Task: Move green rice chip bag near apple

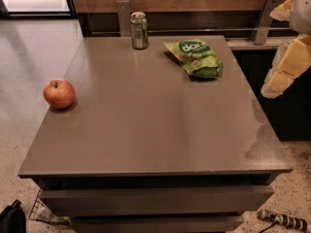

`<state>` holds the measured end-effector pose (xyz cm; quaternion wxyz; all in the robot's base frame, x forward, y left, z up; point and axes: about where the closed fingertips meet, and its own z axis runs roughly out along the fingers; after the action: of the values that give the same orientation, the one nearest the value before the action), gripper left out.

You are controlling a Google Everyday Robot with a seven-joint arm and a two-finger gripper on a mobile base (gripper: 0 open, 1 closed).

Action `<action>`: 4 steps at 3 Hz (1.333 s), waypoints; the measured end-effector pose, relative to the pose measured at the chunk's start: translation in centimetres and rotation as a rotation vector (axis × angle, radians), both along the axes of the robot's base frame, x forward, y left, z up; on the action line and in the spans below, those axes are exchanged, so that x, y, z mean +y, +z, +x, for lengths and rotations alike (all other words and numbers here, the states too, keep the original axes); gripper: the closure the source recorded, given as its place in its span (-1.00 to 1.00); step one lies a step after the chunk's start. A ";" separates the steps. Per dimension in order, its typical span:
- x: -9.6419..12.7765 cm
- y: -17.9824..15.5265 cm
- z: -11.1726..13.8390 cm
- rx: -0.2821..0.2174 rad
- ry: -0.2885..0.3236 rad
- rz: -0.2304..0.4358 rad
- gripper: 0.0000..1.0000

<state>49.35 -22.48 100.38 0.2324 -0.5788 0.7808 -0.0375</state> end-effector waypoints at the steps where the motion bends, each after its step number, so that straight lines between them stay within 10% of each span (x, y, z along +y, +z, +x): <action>1: 1.9 -0.1 4.9 -0.045 -0.068 0.150 -1.00; 4: 6.0 -2.2 16.8 -0.100 -0.380 0.427 -1.00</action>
Offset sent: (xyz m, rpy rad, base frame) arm 0.1725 0.0634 -0.0031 0.4871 -0.1117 -0.3801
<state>66.14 -16.48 98.17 0.3758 -0.3575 0.8531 0.0562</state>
